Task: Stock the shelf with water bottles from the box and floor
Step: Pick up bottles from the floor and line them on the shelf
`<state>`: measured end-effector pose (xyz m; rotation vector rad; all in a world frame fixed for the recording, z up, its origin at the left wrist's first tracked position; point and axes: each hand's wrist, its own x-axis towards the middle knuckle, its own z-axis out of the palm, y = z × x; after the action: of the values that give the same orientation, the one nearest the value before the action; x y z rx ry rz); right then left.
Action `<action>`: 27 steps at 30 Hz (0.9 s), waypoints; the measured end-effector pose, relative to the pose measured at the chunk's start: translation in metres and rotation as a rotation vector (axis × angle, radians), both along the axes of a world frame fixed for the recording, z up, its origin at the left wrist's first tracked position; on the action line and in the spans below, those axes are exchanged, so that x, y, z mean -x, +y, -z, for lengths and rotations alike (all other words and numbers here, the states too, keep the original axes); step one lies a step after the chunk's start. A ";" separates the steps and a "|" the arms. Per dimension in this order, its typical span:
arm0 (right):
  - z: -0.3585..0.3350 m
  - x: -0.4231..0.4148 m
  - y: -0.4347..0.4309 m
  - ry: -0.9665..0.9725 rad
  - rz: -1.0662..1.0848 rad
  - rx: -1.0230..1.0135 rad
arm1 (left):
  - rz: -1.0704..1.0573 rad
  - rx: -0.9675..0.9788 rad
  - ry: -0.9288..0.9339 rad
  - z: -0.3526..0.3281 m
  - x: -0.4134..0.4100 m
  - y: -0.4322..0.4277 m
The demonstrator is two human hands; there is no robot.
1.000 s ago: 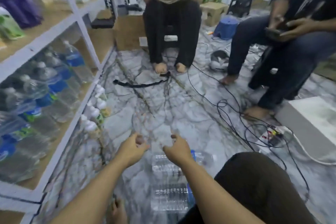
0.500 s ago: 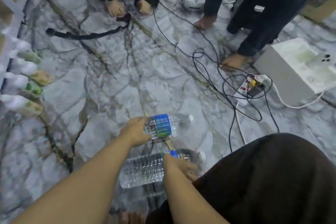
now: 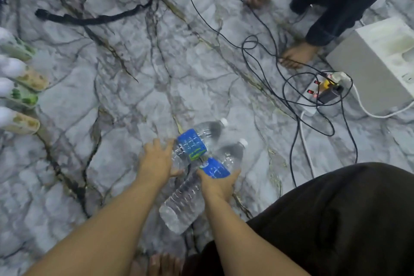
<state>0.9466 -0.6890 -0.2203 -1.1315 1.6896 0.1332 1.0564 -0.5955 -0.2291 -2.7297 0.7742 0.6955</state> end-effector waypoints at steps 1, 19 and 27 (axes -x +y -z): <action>0.010 0.001 -0.006 -0.020 -0.054 0.036 | -0.048 0.014 0.010 0.001 0.005 0.006; 0.033 -0.010 -0.004 0.201 -0.232 0.194 | -1.003 0.332 0.409 0.008 0.041 0.009; 0.039 -0.004 0.013 0.179 -0.366 0.050 | -1.009 0.266 0.188 0.007 0.023 0.015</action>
<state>0.9507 -0.6762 -0.2588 -1.4965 1.6304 0.4349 1.0333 -0.5809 -0.2357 -3.2312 -0.6303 1.0764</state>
